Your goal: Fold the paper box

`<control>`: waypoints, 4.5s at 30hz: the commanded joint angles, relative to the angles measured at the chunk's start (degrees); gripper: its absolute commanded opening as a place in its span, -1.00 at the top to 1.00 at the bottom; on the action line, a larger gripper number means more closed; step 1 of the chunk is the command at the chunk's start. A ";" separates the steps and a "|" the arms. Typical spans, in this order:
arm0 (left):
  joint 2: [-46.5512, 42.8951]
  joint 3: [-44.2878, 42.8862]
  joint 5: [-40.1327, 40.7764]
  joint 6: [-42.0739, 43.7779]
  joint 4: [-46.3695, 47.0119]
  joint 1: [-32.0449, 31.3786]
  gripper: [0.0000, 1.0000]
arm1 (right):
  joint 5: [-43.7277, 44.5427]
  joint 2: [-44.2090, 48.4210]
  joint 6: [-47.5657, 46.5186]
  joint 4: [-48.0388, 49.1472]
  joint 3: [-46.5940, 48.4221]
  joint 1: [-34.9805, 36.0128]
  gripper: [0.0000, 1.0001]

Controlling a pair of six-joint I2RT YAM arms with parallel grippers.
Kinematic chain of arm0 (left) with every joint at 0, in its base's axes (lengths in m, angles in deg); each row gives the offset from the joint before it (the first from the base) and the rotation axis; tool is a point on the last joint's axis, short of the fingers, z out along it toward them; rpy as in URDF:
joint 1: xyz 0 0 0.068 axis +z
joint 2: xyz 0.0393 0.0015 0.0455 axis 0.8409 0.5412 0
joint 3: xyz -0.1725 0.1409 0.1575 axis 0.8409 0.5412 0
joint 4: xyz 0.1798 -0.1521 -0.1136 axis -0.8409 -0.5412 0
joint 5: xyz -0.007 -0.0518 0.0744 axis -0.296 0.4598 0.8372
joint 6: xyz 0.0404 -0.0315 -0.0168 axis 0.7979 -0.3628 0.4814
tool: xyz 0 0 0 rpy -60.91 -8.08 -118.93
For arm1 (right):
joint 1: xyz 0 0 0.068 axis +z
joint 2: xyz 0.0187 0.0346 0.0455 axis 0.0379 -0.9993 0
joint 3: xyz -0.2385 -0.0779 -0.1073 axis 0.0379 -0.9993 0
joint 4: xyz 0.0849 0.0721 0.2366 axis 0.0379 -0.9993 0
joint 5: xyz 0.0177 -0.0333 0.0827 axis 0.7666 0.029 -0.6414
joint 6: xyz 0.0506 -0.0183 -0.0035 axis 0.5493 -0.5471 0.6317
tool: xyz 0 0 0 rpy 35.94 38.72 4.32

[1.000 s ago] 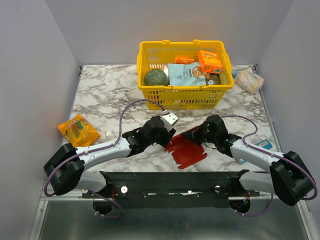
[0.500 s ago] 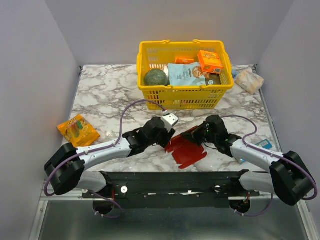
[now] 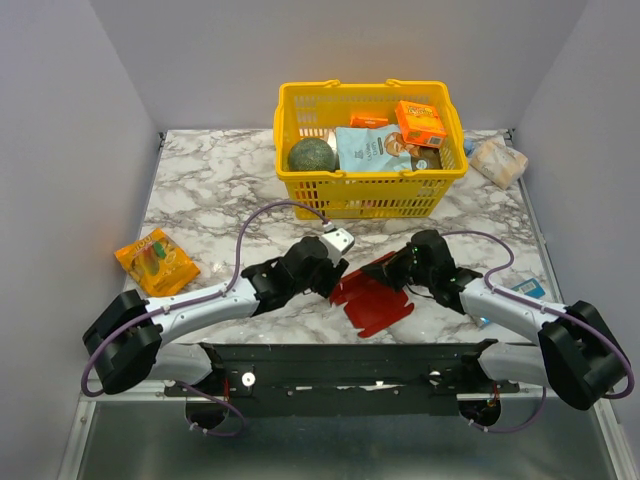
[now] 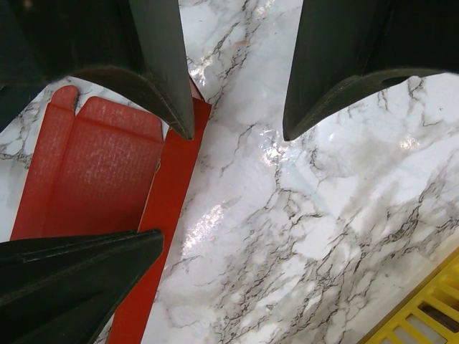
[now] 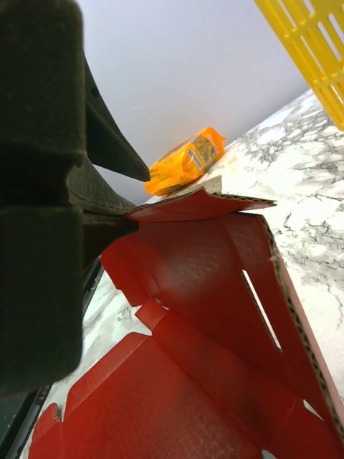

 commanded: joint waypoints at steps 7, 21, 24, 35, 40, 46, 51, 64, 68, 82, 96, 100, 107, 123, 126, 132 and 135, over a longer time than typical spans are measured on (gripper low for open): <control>0.33 1.77 -3.73 -1.95 0.30 -1.84 -0.22 | 0.27 -0.82 0.37 -0.33 1.08 -0.17 0.99; -0.63 3.26 0.93 -2.74 -1.81 -3.07 -0.17 | 0.54 -0.38 0.55 -0.60 1.08 -0.17 0.99; -0.46 3.61 0.67 -3.09 -1.99 -3.07 -0.14 | 0.62 -0.47 0.64 -0.51 1.16 -0.17 0.99; -1.16 3.44 3.21 -3.62 -4.62 -3.60 -0.09 | 0.36 -0.47 0.72 -0.86 1.43 -0.17 0.99; -1.51 3.00 5.32 -5.20 -6.29 -3.86 -0.09 | 0.27 -0.47 0.64 -0.86 1.43 -0.17 0.99; -2.30 3.96 3.04 -5.12 -4.80 -4.21 -0.09 | 0.19 -0.73 0.55 -0.95 1.69 -0.17 0.99; -0.72 3.18 1.20 -4.85 -4.01 -4.83 -0.08 | 0.01 -0.82 0.55 -0.95 1.78 -0.17 0.99; 2.71 3.53 3.56 -6.88 -2.16 -8.17 -0.07 | 0.19 -0.55 0.64 -0.95 1.52 -0.17 0.99; 0.26 3.87 5.94 -5.65 -1.37 -8.26 -0.08 | -0.17 -0.47 0.64 -0.95 1.52 -0.17 0.99; -14.87 8.62 1.62 -3.18 -0.67 -3.34 -0.24 | 0.27 0.76 0.11 -1.48 1.34 -0.08 0.99; -6.44 5.28 6.03 -1.34 1.97 -1.22 -0.22 | -0.25 0.50 -0.15 -1.13 1.25 -0.17 0.99; -5.47 4.76 6.03 -1.07 2.58 -1.05 -0.22 | -0.43 0.41 -0.33 -1.12 1.43 -0.17 0.99; -7.22 4.67 5.94 -0.81 3.29 -0.78 -0.18 | -0.87 -0.11 -0.42 -1.04 1.87 -0.17 0.99; -4.41 5.02 -0.04 0.07 5.84 -0.35 -0.15 | -1.92 -2.05 -0.33 -0.25 2.48 -0.08 0.99; -3.62 4.67 -0.47 0.33 6.01 -0.34 -0.15 | -1.92 -2.05 -0.33 -0.25 2.57 -0.17 0.99; -2.22 4.84 -1.79 1.65 8.12 -0.43 -0.15 | -2.01 -2.22 -0.33 -0.16 2.57 -0.17 0.99; -1.69 4.67 -2.23 2.96 9.09 -0.34 -0.15 | -2.10 -2.31 -0.33 0.02 2.57 -0.17 0.99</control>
